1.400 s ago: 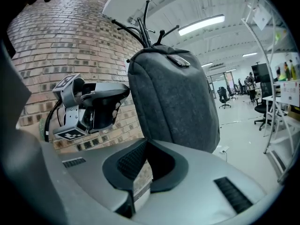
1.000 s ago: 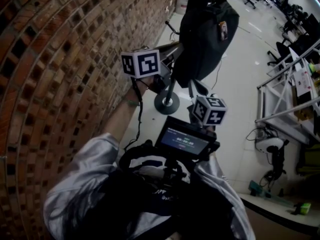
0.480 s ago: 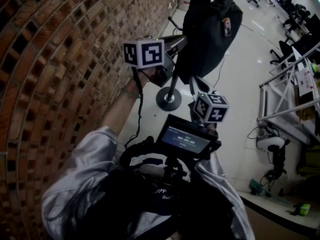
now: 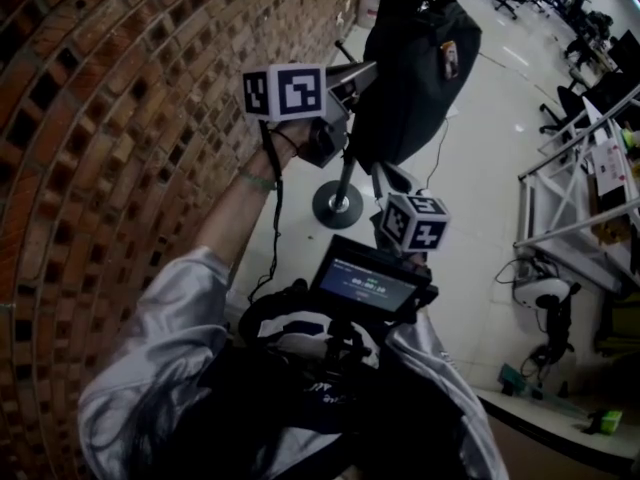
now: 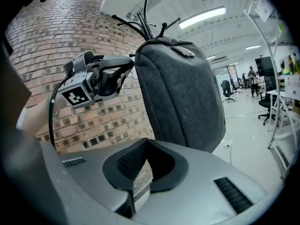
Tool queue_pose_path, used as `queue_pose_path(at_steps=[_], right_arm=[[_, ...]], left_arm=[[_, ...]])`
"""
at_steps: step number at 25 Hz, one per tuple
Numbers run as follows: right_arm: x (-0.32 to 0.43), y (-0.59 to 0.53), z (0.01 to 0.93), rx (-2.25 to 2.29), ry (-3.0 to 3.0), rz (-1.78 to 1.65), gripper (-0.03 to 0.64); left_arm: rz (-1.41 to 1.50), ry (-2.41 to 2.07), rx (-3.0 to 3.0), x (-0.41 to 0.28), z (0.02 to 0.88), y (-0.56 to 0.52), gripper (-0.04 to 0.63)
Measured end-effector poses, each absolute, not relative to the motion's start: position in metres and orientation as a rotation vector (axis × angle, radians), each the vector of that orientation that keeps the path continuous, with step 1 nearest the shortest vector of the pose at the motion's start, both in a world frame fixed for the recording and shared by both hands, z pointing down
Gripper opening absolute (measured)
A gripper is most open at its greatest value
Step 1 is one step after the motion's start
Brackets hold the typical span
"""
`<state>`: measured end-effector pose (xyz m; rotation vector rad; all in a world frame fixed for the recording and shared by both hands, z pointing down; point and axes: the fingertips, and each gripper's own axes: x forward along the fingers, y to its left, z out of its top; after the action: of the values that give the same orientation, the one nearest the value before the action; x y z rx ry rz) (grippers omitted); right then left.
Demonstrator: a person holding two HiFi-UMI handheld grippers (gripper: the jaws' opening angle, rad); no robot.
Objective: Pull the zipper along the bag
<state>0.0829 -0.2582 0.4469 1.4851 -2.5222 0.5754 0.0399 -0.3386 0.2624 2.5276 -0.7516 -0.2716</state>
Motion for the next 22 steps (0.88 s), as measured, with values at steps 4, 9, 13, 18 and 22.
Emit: queue_pose_path(at_steps=[4, 9, 13, 18, 22], right_arm=[[0.083, -0.256, 0.451, 1.483, -2.525, 0.587, -0.002], [0.083, -0.255, 0.451, 1.477, -2.535, 0.596, -0.002], [0.083, -0.256, 0.455, 1.472, -2.54, 0.603, -0.002], [0.079, -0.255, 0.46, 1.449, -2.545, 0.624, -0.002], [0.074, -0.258, 0.465, 1.431, -2.551, 0.643, -0.002]], left_arm=[[-0.272, -0.758, 2.524, 0.041, 0.253, -0.34, 0.012], [-0.273, -0.754, 2.519, 0.043, 0.241, -0.344, 0.012], [-0.222, -0.769, 2.548, 0.047, 0.232, -0.347, 0.013], [-0.174, -0.772, 2.566, 0.05, 0.221, -0.349, 0.014], [-0.153, -0.762, 2.541, 0.053, 0.215, -0.355, 0.014]])
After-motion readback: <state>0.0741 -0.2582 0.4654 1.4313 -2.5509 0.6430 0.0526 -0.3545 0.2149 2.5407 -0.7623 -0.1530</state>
